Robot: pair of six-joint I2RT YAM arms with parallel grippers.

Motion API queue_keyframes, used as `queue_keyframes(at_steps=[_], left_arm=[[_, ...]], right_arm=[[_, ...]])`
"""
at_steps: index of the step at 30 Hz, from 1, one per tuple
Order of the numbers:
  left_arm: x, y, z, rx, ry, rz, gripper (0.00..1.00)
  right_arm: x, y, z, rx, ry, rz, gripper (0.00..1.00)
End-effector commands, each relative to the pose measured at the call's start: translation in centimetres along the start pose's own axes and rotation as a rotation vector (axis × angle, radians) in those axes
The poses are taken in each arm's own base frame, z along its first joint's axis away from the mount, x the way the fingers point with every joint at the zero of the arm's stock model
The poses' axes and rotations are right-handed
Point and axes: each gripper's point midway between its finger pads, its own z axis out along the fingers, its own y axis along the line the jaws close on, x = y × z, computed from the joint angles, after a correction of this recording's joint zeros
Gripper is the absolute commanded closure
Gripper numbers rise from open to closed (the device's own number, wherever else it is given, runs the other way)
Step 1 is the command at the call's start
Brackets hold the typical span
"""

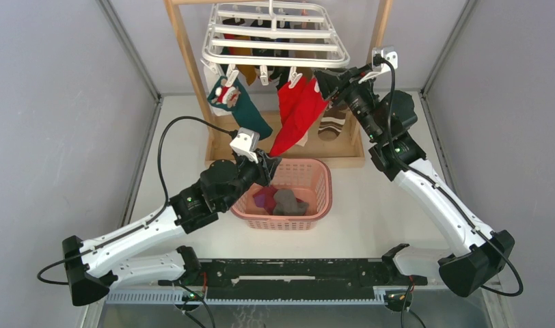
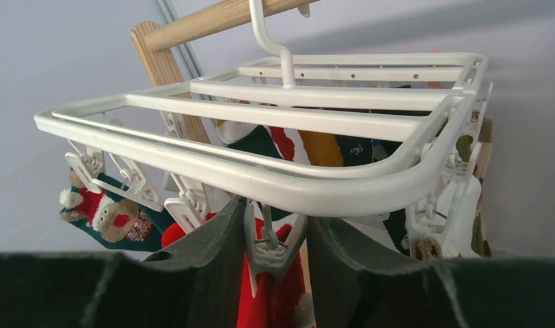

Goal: Remove the socks clipped to the hanger
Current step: Remove the sock from the hanger.

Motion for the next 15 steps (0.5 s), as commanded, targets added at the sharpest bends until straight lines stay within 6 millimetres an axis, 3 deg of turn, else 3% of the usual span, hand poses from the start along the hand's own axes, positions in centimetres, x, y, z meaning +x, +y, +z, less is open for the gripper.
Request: queue_keyframes(at_steps=[1,5,9,15], left_arm=[[-2.1,-0.3,-0.5,0.023,-0.051,-0.004,0.68],[-2.1,-0.2,-0.6,0.021,-0.051,-0.007,0.69],[-2.0,-0.1,-0.8,0.020,-0.050,-0.010,0.69],[-2.7,-0.5,-1.6,0.044,-0.053,-0.027,0.69]], right_arm=[[-3.3,1.3,0.1,-0.043,-0.083,0.005,0.59],[-3.3,1.4,0.0,-0.043,-0.080,0.003,0.76],[-3.1,1.3,-0.1,-0.041,-0.073,0.002,0.85],[-2.8,1.3,-0.2,-0.038,-0.060,0.003,0.84]])
